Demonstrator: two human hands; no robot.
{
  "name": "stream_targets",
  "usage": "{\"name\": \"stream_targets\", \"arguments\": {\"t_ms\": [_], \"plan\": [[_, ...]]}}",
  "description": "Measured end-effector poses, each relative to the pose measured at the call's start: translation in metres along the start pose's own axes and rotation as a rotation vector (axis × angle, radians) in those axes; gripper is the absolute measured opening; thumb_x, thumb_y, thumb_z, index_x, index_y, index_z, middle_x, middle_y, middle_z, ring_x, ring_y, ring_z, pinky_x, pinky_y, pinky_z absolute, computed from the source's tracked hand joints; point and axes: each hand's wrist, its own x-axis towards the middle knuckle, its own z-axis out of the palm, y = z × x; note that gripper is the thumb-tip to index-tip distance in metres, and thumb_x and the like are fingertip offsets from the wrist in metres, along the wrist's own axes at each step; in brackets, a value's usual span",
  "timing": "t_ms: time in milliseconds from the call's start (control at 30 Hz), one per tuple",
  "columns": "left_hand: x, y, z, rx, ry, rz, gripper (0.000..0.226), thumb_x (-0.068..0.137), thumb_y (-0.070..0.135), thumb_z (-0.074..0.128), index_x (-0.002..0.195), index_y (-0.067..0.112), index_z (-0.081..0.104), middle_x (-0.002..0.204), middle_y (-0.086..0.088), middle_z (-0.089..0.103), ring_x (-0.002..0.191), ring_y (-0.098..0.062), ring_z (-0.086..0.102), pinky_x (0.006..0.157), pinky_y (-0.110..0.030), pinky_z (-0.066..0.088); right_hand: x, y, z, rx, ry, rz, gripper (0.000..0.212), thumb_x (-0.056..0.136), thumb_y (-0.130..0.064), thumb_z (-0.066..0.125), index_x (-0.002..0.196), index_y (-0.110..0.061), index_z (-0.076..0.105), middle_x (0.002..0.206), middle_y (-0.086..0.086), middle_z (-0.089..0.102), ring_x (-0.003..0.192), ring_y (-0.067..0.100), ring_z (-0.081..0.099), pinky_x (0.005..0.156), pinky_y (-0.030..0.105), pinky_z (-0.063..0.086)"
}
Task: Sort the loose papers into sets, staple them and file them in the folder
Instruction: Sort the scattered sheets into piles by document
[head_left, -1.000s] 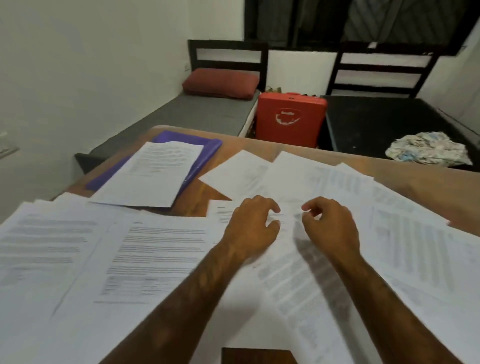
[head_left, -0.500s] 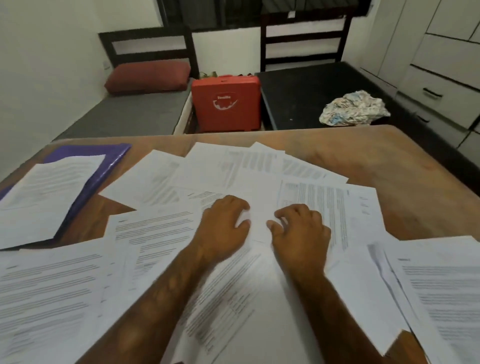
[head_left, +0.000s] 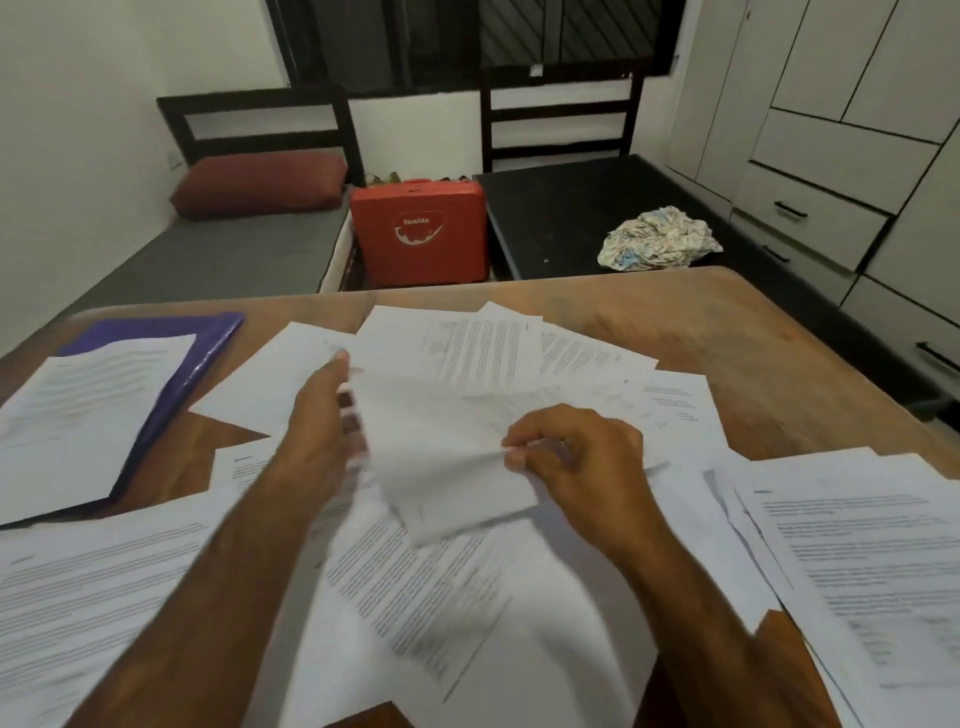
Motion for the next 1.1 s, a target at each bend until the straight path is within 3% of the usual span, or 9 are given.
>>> {"name": "stream_targets", "arguments": {"t_ms": [100, 200, 333, 467, 533, 667, 800, 933, 1100], "plan": [[-0.019, 0.01, -0.04, -0.163, -0.371, -0.167, 0.032, 0.097, 0.049, 0.062, 0.091, 0.023, 0.079, 0.088, -0.005, 0.08, 0.081, -0.022, 0.077, 0.073, -0.036, 0.059, -0.024, -0.015, 0.01, -0.026, -0.152, -0.249, 0.005, 0.086, -0.042, 0.077, 0.091, -0.043, 0.078, 0.107, -0.03, 0.071, 0.112, 0.006, 0.066, 0.103, 0.058, 0.04], [-0.031, 0.008, -0.078, -0.077, -0.599, -0.224, 0.046, 0.039, 0.037, 0.105, 0.073, 0.014, 0.084, 0.073, -0.006, 0.076, 0.06, -0.017, 0.074, 0.053, -0.025, 0.059, -0.043, -0.028, 0.021, -0.119, -0.249, -0.38, 0.007, 0.088, -0.046, 0.073, 0.09, -0.042, 0.078, 0.113, -0.031, 0.069, 0.121, 0.0, 0.059, 0.109, 0.055, 0.028], [-0.026, 0.001, -0.118, 0.067, -0.515, -0.247, 0.026, 0.096, 0.016, 0.066, 0.12, 0.009, 0.071, 0.111, -0.012, 0.077, 0.084, -0.024, 0.078, 0.065, -0.029, 0.062, -0.052, -0.041, 0.036, -0.261, -0.323, -0.493, 0.012, 0.09, -0.043, 0.065, 0.093, -0.045, 0.077, 0.116, -0.034, 0.066, 0.122, -0.005, 0.054, 0.111, 0.058, 0.03], [-0.021, 0.001, -0.151, 0.185, -0.529, -0.226, 0.04, 0.093, 0.03, 0.072, 0.13, 0.017, 0.067, 0.127, -0.012, 0.072, 0.114, -0.036, 0.07, 0.099, -0.045, 0.056, -0.043, -0.075, 0.051, -0.371, -0.326, -0.635, 0.014, 0.085, -0.034, 0.074, 0.093, -0.044, 0.078, 0.115, -0.03, 0.068, 0.121, -0.001, 0.055, 0.11, 0.058, 0.033], [-0.014, 0.01, -0.167, 0.39, -0.539, -0.135, 0.03, 0.091, 0.022, 0.073, 0.121, 0.024, 0.07, 0.119, 0.001, 0.076, 0.103, -0.02, 0.075, 0.089, -0.03, 0.06, -0.033, -0.092, 0.064, -0.382, -0.275, -0.676, 0.018, 0.085, -0.032, 0.073, 0.096, -0.045, 0.078, 0.123, -0.024, 0.068, 0.127, 0.005, 0.054, 0.11, 0.056, 0.035], [-0.012, 0.028, -0.203, 0.366, -0.43, 0.016, 0.032, 0.092, 0.015, 0.069, 0.121, 0.028, 0.065, 0.103, 0.021, 0.077, 0.097, -0.009, 0.075, 0.075, -0.019, 0.058, -0.006, -0.116, 0.099, -0.248, -0.019, -0.27, 0.064, 0.09, -0.035, 0.079, 0.145, -0.047, 0.049, 0.163, -0.014, 0.035, 0.151, 0.013, 0.032, 0.123, 0.047, 0.025], [-0.008, 0.031, -0.25, 0.125, -0.342, 0.035, 0.049, 0.089, 0.008, 0.068, 0.137, 0.016, 0.06, 0.129, -0.006, 0.071, 0.118, -0.033, 0.069, 0.098, -0.05, 0.056, 0.024, -0.141, 0.143, 0.494, -0.218, 0.522, 0.102, 0.068, -0.052, 0.085, 0.154, -0.037, 0.033, 0.155, -0.003, 0.049, 0.138, 0.028, 0.052, 0.116, 0.054, 0.042], [0.008, 0.042, -0.296, 0.067, -0.219, 0.111, 0.048, 0.089, 0.002, 0.066, 0.136, 0.013, 0.06, 0.131, -0.01, 0.07, 0.119, -0.033, 0.068, 0.097, -0.047, 0.058, 0.047, -0.158, 0.202, 0.662, -0.49, 0.59, 0.041, 0.09, -0.025, 0.075, 0.13, -0.016, 0.067, 0.116, 0.007, 0.078, 0.103, 0.031, 0.076, 0.098, 0.046, 0.055], [0.035, 0.06, -0.346, 0.098, -0.072, 0.112, 0.041, 0.094, 0.001, 0.065, 0.133, 0.017, 0.064, 0.127, -0.006, 0.072, 0.115, -0.031, 0.071, 0.1, -0.056, 0.054, 0.079, -0.179, 0.257, 0.526, -0.42, 0.492, 0.02, 0.094, -0.013, 0.074, 0.113, -0.016, 0.073, 0.101, 0.003, 0.081, 0.09, 0.027, 0.079, 0.071, 0.037, 0.058]]}}
